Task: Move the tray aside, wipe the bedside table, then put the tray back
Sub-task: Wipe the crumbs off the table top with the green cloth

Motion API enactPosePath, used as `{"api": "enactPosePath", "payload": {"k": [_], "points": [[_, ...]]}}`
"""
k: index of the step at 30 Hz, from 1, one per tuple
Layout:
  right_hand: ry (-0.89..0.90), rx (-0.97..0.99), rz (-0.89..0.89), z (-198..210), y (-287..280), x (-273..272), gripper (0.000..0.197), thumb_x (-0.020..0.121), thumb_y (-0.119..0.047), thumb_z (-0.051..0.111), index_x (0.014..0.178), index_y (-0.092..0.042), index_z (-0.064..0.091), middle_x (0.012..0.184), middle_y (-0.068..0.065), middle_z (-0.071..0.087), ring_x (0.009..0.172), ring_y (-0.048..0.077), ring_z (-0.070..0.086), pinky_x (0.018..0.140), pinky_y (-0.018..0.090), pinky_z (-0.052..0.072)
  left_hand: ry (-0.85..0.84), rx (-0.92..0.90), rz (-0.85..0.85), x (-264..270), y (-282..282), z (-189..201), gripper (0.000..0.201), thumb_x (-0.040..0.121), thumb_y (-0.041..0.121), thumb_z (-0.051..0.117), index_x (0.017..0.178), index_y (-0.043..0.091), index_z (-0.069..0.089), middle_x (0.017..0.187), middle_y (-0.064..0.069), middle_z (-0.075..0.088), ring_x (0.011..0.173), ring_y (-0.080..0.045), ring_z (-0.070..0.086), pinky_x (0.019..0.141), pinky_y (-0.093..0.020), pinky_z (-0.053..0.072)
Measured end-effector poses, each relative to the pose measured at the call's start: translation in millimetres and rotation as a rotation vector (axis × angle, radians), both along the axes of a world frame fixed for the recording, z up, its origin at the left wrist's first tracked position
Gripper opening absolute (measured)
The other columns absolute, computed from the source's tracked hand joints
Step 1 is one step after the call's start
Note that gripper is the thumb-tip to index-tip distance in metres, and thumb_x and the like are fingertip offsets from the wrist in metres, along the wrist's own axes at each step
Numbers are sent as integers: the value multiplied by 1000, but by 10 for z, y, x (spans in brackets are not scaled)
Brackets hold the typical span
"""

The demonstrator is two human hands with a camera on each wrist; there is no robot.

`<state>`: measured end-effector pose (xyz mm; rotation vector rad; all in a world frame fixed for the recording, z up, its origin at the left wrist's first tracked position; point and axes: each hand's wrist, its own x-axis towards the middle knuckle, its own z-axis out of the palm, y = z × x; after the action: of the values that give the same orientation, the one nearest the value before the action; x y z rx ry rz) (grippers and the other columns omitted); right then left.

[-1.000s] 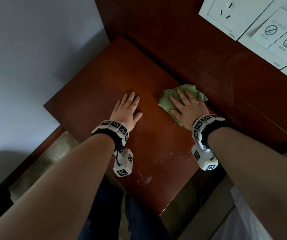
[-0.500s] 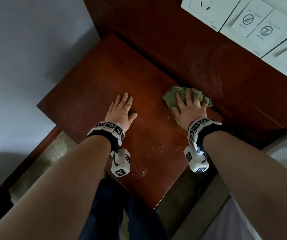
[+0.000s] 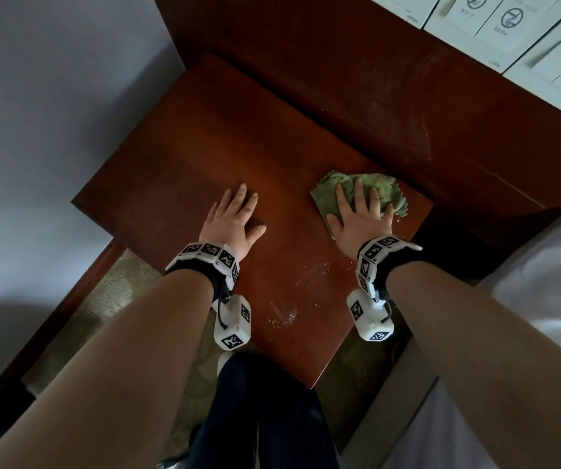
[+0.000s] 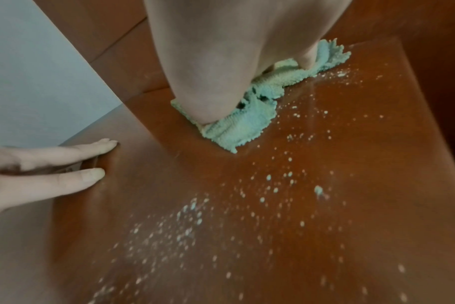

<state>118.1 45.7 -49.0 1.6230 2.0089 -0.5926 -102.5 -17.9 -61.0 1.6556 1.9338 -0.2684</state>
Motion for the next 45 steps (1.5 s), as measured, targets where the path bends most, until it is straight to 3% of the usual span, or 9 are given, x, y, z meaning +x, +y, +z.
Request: {"api": "enactPosePath", "payload": {"k": [6,14,31,40,45], "points": [[16,-16,-20,25,-345,-138,67,94,-59,14,149,-31,-11,157,3,-22,145,29,-16,115,57,-3,-10,44,-58,-101,-239,-35,62,97,50,30,150,30,3,160,7,-11,149,-16,-7,123,-36,1],[37,-56,-10,23,-866,-423,59,97,-52,8,148,-31,-14,156,2,-25,144,28,-21,115,56,-7,-28,92,-117,-225,-461,-62,60,98,47,33,150,30,9,161,6,-5,149,-18,-4,122,-36,3],[108,45,212,-74,-1670,-813,57,99,-50,14,149,-34,-7,159,1,-16,146,28,-15,115,55,-9,-73,124,-248,-429,-629,-110,54,101,38,30,150,29,11,161,3,-5,149,-21,-5,122,-38,2],[160,73,511,-178,-1829,-770,59,91,-50,9,149,-37,10,160,0,0,147,29,-3,114,56,-8,-75,126,-257,-446,-655,-127,53,101,40,29,150,29,13,161,4,-4,149,-21,-6,122,-38,1],[150,22,732,-199,-1789,-592,53,93,-49,19,143,-36,34,155,2,29,143,32,25,111,57,6,-81,135,-201,-389,-704,-117,52,101,37,30,150,28,15,161,4,-1,149,-21,-3,121,-37,2]]}}
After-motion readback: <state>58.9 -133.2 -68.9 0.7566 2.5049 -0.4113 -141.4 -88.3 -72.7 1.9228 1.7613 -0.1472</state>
